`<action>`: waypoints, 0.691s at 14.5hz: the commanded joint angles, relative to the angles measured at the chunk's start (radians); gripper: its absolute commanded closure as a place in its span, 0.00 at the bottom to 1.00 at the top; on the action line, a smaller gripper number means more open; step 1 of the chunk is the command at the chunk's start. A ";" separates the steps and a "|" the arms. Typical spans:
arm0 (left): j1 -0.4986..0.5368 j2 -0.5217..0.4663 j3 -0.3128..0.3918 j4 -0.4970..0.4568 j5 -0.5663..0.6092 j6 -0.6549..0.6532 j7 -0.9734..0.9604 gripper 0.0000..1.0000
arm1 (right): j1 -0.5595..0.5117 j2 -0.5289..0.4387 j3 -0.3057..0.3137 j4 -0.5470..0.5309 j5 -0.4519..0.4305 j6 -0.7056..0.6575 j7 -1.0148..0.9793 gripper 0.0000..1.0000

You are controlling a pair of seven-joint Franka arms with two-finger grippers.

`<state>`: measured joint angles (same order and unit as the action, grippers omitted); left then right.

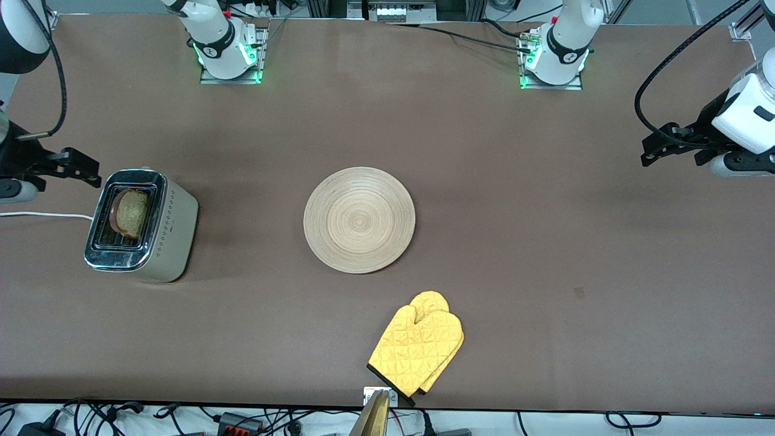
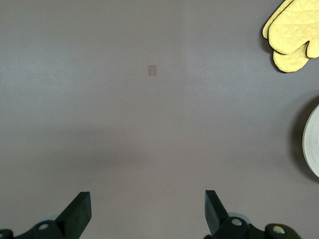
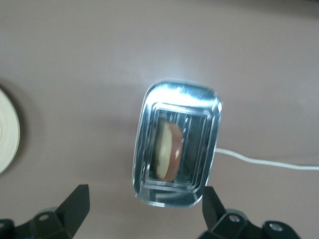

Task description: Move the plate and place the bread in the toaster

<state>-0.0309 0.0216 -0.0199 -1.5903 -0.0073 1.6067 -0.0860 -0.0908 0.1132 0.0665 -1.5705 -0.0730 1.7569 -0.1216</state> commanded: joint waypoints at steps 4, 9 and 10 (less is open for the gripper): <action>-0.006 0.014 0.003 0.030 0.018 -0.021 0.018 0.00 | -0.044 -0.095 0.065 -0.060 0.047 -0.005 0.011 0.00; -0.004 0.014 0.011 0.032 0.018 -0.031 0.018 0.00 | -0.092 -0.102 0.091 -0.059 0.119 -0.052 0.005 0.00; -0.004 0.014 0.011 0.032 0.018 -0.033 0.018 0.00 | -0.093 -0.104 0.091 -0.059 0.119 -0.091 0.007 0.00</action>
<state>-0.0305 0.0216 -0.0159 -1.5902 -0.0073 1.5991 -0.0860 -0.1524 0.0335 0.1327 -1.6027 0.0296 1.7087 -0.1199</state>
